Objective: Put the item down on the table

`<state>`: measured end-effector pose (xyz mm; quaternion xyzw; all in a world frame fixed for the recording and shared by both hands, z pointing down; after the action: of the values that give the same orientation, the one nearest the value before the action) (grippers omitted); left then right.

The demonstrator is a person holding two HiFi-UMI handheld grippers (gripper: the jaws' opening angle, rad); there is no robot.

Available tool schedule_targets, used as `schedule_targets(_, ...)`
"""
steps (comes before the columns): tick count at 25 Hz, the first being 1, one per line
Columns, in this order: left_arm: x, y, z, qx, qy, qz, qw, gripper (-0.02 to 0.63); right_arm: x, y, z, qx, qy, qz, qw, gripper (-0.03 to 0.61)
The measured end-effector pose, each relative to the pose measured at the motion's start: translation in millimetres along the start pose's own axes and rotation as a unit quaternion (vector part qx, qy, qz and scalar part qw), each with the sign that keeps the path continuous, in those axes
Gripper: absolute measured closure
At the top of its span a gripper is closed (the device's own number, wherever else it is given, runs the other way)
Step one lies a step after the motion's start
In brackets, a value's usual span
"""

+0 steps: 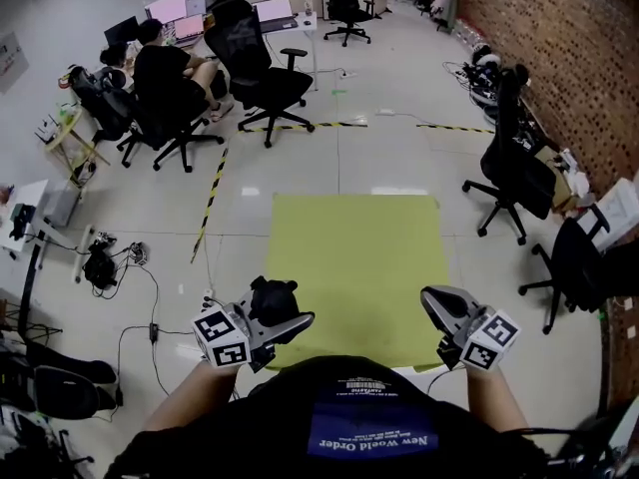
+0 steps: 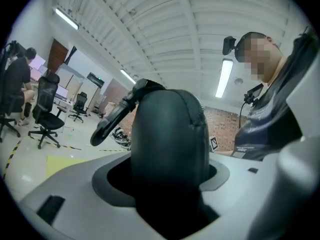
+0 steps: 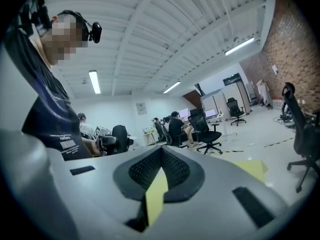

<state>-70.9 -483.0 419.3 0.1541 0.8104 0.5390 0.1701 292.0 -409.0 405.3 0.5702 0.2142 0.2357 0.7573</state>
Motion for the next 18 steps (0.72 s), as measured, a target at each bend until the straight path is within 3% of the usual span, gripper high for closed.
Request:
schedule_targets(9, -79, 7, 26, 0.008, -0.056, -0.029, 0.9980, 0.295, 12, -13, 94, 0.010, -0.077, -0.018, 0.997, 0.591)
schedule_targets(13, -86, -1, 4, -0.024, -0.060, -0.048, 0.9967, 0.295, -4, -10, 108, 0.002, -0.077, -0.019, 0.997, 0.591)
schedule_targets(18, -95, -10, -34, -0.075, -0.035, -0.081, 0.9933, 0.295, -19, -5, 106, -0.006, -0.047, -0.023, 0.999, 0.591)
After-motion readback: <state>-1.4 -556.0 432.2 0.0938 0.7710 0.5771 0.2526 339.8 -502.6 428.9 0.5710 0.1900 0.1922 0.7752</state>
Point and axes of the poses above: the fingertips, and each gripper's own axes: x backward along the fingers, z to its right, y out of its underside, the point moved 9 cm from there along x, backward along the fingers, and after that the axes turned 12 degrees about -y, right-handed, at the moved point
